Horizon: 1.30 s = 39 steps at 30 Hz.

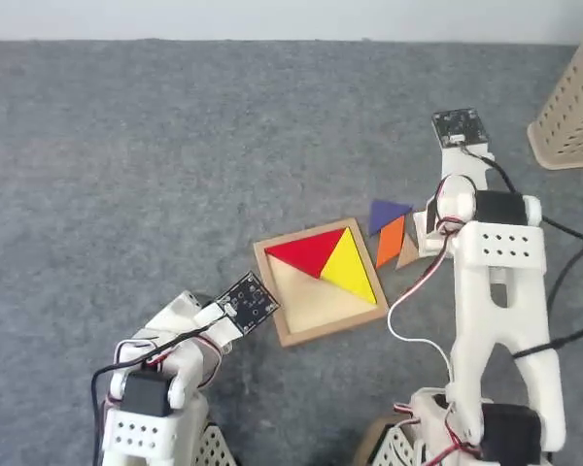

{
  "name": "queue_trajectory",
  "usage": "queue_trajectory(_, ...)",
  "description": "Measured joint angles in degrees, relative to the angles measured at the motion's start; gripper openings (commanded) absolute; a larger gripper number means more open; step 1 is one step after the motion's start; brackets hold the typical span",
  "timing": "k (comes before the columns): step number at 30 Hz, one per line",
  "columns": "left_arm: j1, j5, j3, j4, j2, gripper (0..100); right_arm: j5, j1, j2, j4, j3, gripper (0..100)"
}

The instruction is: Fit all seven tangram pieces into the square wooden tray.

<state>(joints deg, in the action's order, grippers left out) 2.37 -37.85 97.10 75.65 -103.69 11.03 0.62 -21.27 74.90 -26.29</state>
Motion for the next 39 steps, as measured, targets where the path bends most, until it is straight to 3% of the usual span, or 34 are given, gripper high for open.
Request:
queue_trajectory(8, 0.0, 0.0, 0.0, 0.0, 0.0, 3, 0.2, 1.5, 2.3, 0.0, 2.2, 17.3)
queue_trajectory(22, 0.0, 0.0, 0.0, 0.0, 0.0, 3, 0.4, 10.2, 30.2, 0.4, 18.8, 17.3)
queue_trajectory(39, 0.0, 0.0, 0.0, 0.0, 0.0, 3, 3.3, 10.3, 39.3, -1.2, 21.7, 17.2)
